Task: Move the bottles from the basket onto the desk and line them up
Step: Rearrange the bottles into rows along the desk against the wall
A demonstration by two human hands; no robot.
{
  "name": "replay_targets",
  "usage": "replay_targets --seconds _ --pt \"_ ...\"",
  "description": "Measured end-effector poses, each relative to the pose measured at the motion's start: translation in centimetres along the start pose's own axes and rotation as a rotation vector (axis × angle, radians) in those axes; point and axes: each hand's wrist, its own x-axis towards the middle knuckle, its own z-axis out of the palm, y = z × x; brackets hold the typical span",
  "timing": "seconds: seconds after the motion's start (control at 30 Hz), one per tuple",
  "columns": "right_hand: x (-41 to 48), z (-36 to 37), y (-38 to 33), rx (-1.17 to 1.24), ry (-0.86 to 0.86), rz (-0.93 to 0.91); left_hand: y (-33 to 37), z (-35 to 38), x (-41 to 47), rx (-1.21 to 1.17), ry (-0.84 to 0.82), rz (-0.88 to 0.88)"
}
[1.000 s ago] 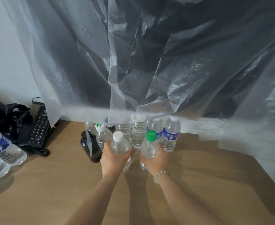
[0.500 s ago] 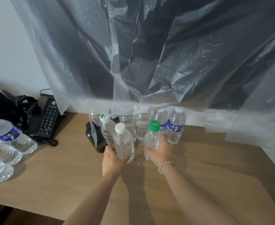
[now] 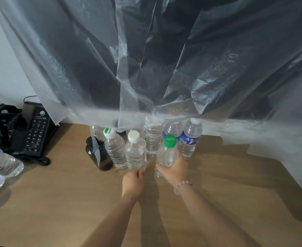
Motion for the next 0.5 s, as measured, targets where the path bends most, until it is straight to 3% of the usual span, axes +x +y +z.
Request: replay_targets --seconds 0.4,0.5 --pt "-0.4 -0.3 -0.6 -0.006 0.004 0.009 -0.9 0.4 1.0 0.037 -0.012 0.094" --pt "-0.5 -0.5 -0.5 -0.098 0.003 0.010 -2.0 -0.7 1.0 0.199 -0.038 0.134"
